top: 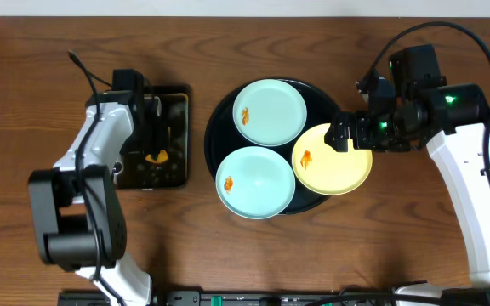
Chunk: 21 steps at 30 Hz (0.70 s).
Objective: Clean dirty plates on tray and stack at the side
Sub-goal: 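Dip and rub the sponge in the soapy water with the left gripper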
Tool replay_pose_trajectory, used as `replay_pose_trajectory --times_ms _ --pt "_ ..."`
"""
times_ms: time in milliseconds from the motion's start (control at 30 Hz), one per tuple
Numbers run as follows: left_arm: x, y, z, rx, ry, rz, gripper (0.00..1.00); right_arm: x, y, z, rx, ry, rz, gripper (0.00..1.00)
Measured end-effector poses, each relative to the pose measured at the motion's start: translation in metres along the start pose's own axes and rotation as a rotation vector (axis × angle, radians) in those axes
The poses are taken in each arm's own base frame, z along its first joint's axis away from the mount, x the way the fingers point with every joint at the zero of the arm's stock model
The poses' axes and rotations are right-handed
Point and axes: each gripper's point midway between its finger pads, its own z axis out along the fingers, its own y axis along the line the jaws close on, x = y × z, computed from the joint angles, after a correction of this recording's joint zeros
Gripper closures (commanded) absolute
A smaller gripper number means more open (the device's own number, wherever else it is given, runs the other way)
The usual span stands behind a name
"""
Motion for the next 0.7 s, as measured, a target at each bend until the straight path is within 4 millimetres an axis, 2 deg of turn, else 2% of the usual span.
replay_pose_trajectory --times_ms 100,233,700 --pt "-0.01 0.0 -0.008 -0.005 -0.052 -0.009 0.92 0.0 0.0 0.0 0.0 0.0 0.0 0.01" --pt "-0.02 0.006 -0.005 -0.034 -0.09 -0.029 0.93 0.0 0.0 0.0 0.0 0.0 0.0 0.01" --pt "-0.017 0.012 0.03 -0.055 -0.035 -0.102 0.92 -0.005 0.001 0.0 -0.003 -0.018 -0.006 0.01"
